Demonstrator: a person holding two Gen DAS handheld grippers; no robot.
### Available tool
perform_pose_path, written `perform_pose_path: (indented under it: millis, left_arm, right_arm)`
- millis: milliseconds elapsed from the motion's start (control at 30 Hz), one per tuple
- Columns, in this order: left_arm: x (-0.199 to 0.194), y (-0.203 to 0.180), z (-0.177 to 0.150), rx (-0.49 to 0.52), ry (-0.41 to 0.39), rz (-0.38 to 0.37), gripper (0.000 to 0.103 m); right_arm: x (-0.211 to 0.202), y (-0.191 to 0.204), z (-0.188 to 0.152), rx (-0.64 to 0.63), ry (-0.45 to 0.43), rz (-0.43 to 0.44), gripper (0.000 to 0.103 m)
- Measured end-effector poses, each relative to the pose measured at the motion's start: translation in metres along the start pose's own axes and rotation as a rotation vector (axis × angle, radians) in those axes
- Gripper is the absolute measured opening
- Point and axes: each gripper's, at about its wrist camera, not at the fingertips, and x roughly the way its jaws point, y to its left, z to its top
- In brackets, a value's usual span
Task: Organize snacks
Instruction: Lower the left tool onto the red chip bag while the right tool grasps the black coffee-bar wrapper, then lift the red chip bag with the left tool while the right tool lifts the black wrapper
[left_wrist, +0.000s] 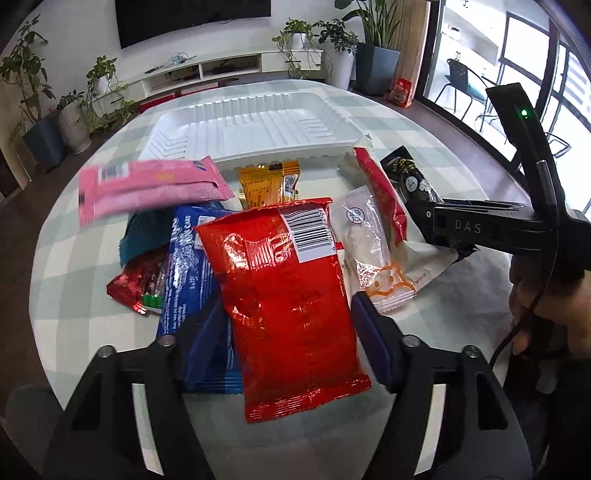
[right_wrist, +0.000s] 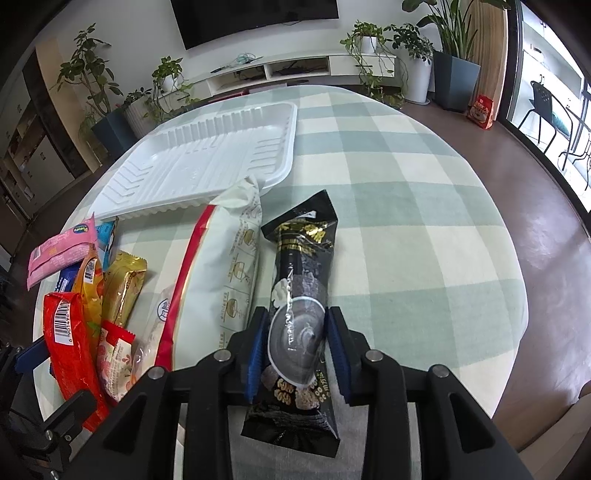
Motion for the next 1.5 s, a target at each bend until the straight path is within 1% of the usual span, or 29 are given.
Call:
perform_pose_path:
  millis: [67,100,133,167,200,267,333,367,500,600,733,800,833,867,933,967,1033,1200,1500]
  left_arm:
    - [0.003,0.003,-0.002,-0.008,0.009,-0.033,0.052]
    - [0.003,0.004,-0.002,-0.005,0.009,-0.036,0.050]
    - [0.003,0.003,-0.003,0.000,0.008,-0.034,0.046]
    - [0.003,0.003,-0.004,0.007,0.007,-0.039,0.044]
    - [0.003,0.003,-0.004,0.011,0.005,-0.043,0.043]
    - [0.002,0.003,-0.006,0.022,0.002,-0.056,0.034]
    - [0.001,0.004,-0.008,0.028,-0.003,-0.074,0.029]
    - [0.000,0.005,-0.009,0.032,-0.005,-0.080,0.029]
    - [-0.003,0.009,-0.011,0.025,-0.004,-0.103,0.027]
    - [-0.005,0.013,-0.011,0.012,-0.002,-0.139,0.025]
    - [-0.012,0.018,-0.011,-0.012,-0.012,-0.187,0.025]
    - [-0.015,0.020,-0.011,-0.019,-0.019,-0.204,0.025]
    - [-0.017,0.022,-0.011,-0.024,-0.022,-0.209,0.025]
    - [-0.019,0.023,-0.012,-0.028,-0.026,-0.216,0.025]
    - [-0.023,0.026,-0.013,-0.038,-0.031,-0.224,0.025]
    - [-0.025,0.029,-0.014,-0.048,-0.034,-0.238,0.025]
    - [-0.027,0.033,-0.015,-0.061,-0.036,-0.252,0.025]
    - [-0.034,0.044,-0.018,-0.087,-0.052,-0.287,0.025]
    - [-0.046,0.056,-0.020,-0.117,-0.088,-0.339,0.025]
  right_arm:
    - [0.000,0.001,0.000,-0.004,-0.001,0.002,0.038]
    - [0.000,0.001,-0.001,-0.005,-0.002,0.003,0.038]
    - [0.000,0.002,-0.001,-0.007,-0.002,0.003,0.038]
    - [0.000,0.002,-0.001,-0.007,-0.003,0.002,0.038]
    - [0.000,0.002,-0.001,-0.008,-0.003,0.003,0.038]
    - [0.000,0.002,-0.001,-0.008,-0.004,0.005,0.039]
    - [0.000,0.003,-0.002,-0.009,-0.004,0.006,0.041]
    - [0.000,0.003,-0.001,-0.009,-0.004,0.005,0.042]
    - [0.000,0.004,-0.002,-0.010,-0.006,0.009,0.051]
    - [0.001,0.007,-0.003,-0.021,-0.009,0.007,0.057]
    - [0.001,0.008,-0.002,-0.023,-0.013,0.004,0.058]
    - [0.001,0.008,-0.002,-0.025,-0.013,0.011,0.056]
    - [0.001,0.008,-0.002,-0.026,-0.014,0.015,0.050]
    - [0.002,0.009,-0.002,-0.029,-0.014,0.017,0.049]
    - [0.002,0.008,-0.001,-0.032,-0.012,0.022,0.035]
    - [0.002,0.007,-0.001,-0.032,-0.011,0.029,0.033]
    - [0.002,0.006,-0.001,-0.027,-0.011,0.046,0.030]
    - [0.001,0.004,0.000,-0.015,-0.015,0.059,0.026]
    - [-0.013,-0.007,0.001,0.043,-0.075,0.086,0.025]
